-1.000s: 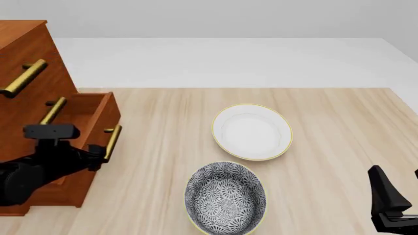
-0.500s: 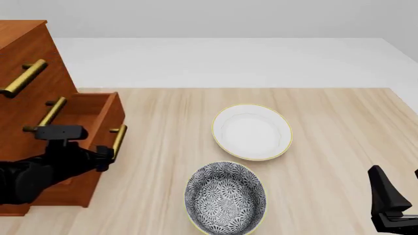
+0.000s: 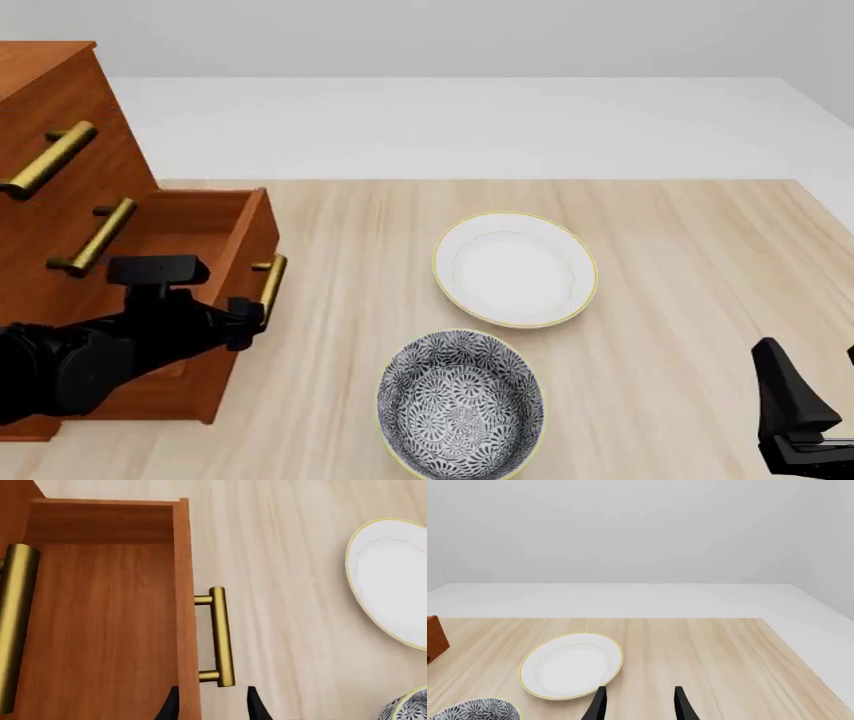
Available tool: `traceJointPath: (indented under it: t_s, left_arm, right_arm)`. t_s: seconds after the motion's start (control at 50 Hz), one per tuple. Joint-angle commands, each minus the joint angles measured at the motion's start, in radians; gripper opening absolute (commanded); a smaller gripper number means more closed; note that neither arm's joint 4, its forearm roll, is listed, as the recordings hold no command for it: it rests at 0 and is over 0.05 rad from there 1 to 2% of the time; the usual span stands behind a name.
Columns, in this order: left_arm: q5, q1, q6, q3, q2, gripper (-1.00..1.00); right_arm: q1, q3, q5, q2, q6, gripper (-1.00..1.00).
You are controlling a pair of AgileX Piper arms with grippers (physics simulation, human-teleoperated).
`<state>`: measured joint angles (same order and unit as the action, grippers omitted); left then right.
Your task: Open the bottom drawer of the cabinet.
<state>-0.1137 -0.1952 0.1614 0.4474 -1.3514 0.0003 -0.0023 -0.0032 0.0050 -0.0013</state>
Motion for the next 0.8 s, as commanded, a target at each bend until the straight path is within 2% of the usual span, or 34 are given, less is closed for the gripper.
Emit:
traceJointPath:
  t_s: [0.02, 0.38, 0.6, 0.68, 0.8]
  left_arm:
    - [-0.002, -0.090, 0.036, 0.028, -0.010, 1.00]
    - [-0.050, -0.153, 0.082, 0.037, -0.062, 1.00]
    - [-0.051, -0.191, 0.123, 0.046, -0.051, 1.00]
    - [-0.056, -0.190, 0.114, 0.045, -0.058, 1.00]
    - [-0.051, -0.231, 0.140, 0.065, -0.053, 1.00]
  right_arm:
    - [0.000, 0.000, 0.000, 0.000, 0.000, 1.00]
    - [0.000, 0.000, 0.000, 0.000, 0.000, 1.00]
    - [0.000, 0.000, 0.000, 0.000, 0.000, 1.00]
    - [0.000, 0.000, 0.000, 0.000, 0.000, 1.00]
    - [0.000, 0.000, 0.000, 0.000, 0.000, 1.00]
